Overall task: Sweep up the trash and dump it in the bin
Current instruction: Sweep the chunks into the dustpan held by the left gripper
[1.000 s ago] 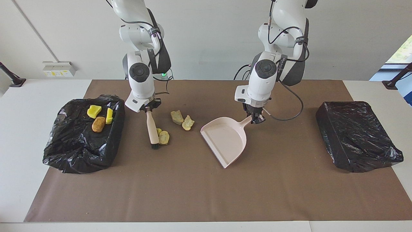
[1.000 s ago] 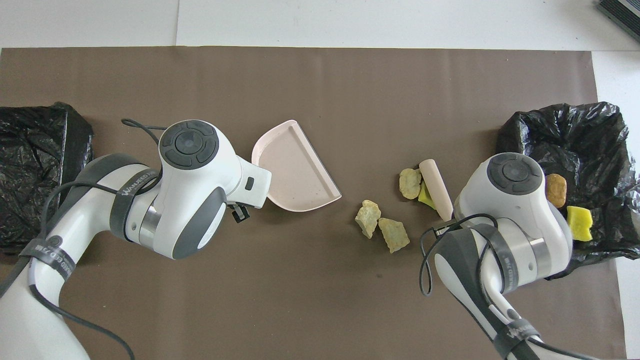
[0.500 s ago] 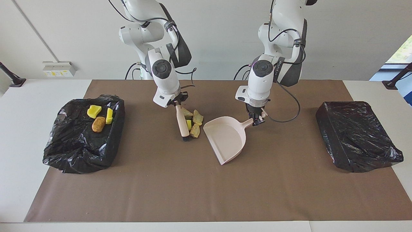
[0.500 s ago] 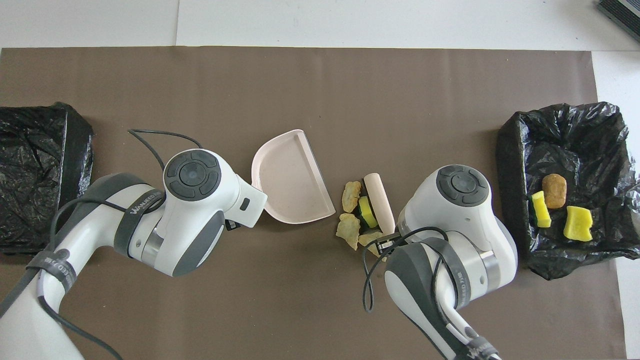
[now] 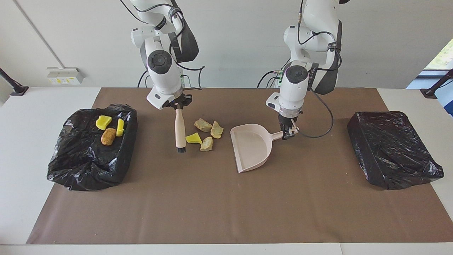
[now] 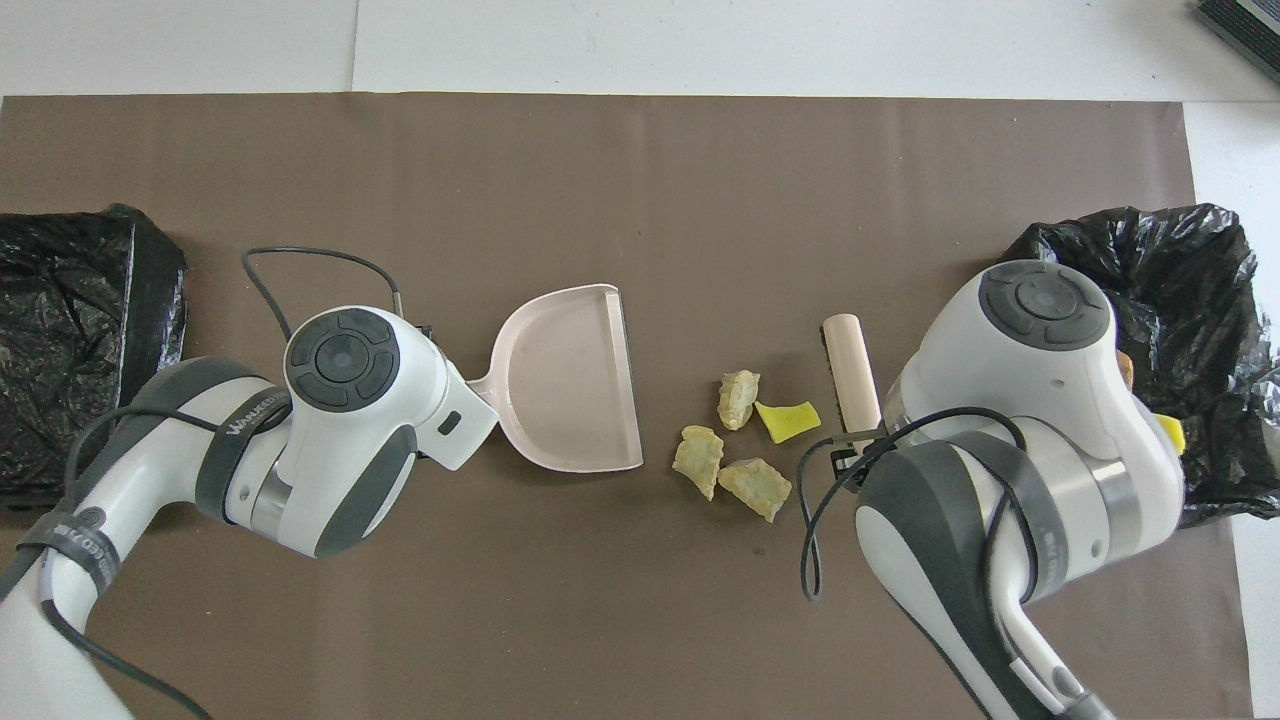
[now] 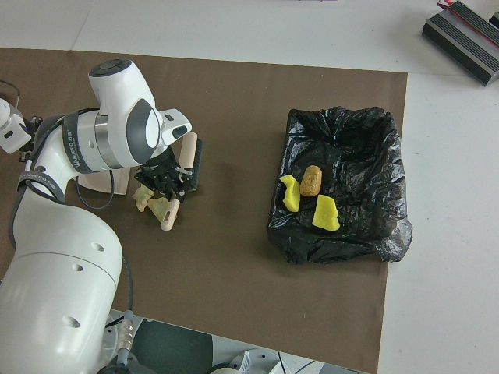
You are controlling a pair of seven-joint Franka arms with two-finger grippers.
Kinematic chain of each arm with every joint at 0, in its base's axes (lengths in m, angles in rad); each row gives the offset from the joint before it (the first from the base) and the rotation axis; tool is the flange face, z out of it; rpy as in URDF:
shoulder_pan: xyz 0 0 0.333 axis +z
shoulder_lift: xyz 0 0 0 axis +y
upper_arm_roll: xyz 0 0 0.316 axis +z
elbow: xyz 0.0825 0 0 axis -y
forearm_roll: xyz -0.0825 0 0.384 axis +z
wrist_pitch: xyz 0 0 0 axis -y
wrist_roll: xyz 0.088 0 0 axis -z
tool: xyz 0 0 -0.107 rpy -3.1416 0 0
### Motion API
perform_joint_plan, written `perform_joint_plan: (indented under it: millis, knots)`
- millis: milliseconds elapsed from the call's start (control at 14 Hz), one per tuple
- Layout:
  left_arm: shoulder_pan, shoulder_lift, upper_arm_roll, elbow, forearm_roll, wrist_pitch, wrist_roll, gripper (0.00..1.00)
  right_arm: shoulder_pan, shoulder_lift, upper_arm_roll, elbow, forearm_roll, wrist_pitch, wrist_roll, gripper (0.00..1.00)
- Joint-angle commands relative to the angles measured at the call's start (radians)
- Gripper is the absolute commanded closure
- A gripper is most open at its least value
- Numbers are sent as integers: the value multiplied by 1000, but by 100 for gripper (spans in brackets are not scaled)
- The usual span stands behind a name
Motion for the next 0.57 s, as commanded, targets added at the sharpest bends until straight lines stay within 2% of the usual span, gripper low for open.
perform_joint_plan:
  millis: [0,143,214,357,500]
  knots:
    - [-13,-46,-6,-62,27,24,18,100,5,-127,17,-172,-27,15,64,100]
    - [-44,-78,-5,-110,29,29,10,100,16,-162,18,-220,-27,13,78,100]
    - [-52,-85,-5,-122,29,33,7,100,18,-155,20,-223,-19,16,76,100]
    - [-64,-95,-6,-133,29,27,-6,100,19,-83,20,-223,13,56,78,100]
    - [-78,-104,-6,-147,29,29,-33,100,51,-57,20,-223,94,117,79,100]
